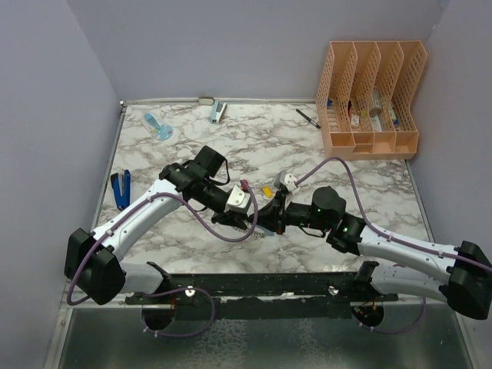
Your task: Put the keys on the keyring
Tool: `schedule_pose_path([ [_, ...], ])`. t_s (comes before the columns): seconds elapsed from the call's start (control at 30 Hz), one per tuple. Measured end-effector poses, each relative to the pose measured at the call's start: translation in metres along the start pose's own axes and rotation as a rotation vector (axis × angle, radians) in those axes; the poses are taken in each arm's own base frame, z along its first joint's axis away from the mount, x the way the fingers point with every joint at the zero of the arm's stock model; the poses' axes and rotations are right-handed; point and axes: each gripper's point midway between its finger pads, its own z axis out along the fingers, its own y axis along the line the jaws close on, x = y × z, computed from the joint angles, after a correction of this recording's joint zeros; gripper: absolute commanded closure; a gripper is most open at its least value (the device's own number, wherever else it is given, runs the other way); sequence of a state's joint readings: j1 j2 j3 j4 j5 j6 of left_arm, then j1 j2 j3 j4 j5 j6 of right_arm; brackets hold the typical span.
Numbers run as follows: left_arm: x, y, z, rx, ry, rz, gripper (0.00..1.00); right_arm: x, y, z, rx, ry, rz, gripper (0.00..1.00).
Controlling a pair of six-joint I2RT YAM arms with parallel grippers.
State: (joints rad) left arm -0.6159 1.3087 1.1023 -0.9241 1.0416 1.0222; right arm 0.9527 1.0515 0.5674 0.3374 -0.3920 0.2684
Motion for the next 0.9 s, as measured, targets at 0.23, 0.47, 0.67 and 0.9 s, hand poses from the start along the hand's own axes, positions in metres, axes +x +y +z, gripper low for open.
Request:
schedule_pose_path([
  [0.23, -0.0015, -0.0007, 0.0009, 0.005, -0.009, 0.001, 1.0, -0.0037, 0.0001, -0.0013, 0.008, -0.012, -0.004, 0.99],
  [0.47, -0.0015, -0.0008, 0.0009, 0.005, -0.009, -0.004, 1.0, -0.0042, 0.0001, -0.0015, 0.009, -0.014, -0.003, 0.99],
  [0.67, -0.0051, 0.0001, 0.0013, 0.005, -0.024, -0.007, 1.0, -0.0069, 0.0013, -0.0051, 0.016, -0.028, 0.005, 0.99],
  [0.9, -0.01, 0.0008, 0.003, 0.009, -0.043, -0.013, 1.0, -0.0101, 0.0019, -0.0093, 0.023, -0.045, 0.001, 0.99],
])
